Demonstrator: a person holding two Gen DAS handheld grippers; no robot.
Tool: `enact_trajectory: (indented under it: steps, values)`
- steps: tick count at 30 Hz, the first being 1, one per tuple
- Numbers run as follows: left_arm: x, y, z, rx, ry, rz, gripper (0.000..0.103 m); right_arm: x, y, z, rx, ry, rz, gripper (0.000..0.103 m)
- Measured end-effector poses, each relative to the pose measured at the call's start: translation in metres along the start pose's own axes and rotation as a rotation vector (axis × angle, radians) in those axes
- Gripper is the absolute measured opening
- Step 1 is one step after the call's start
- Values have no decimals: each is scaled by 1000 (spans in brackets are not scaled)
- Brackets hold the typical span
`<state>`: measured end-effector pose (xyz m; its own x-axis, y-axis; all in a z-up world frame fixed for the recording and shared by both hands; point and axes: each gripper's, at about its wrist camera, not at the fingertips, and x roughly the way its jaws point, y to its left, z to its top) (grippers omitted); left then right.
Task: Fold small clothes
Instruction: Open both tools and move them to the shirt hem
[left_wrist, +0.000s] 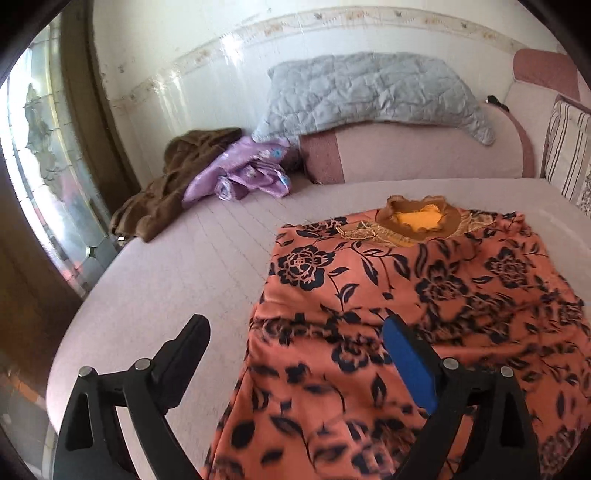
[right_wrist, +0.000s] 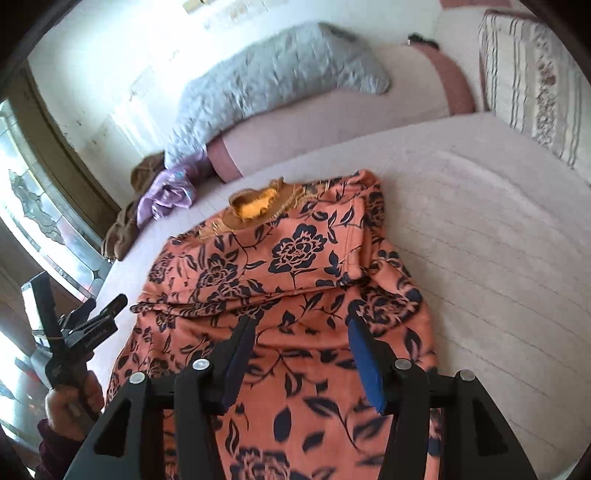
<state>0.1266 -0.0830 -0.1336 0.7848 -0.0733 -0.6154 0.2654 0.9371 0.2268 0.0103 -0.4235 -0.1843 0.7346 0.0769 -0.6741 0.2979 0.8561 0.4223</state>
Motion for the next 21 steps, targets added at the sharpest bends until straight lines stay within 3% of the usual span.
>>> enact_trajectory:
  steps: [4, 11, 21]
  values:
    - [-37, 6, -4, -31, -29, -37, 95, -30, 5, -9, -27, -68, 31, 57]
    - [-99, 14, -7, -59, -89, -15, 95, -49, 7, -12, -39, -125, 82, 57]
    - [-151, 15, -5, -94, -113, -19, 95, -68, -3, -15, -30, -177, 140, 58]
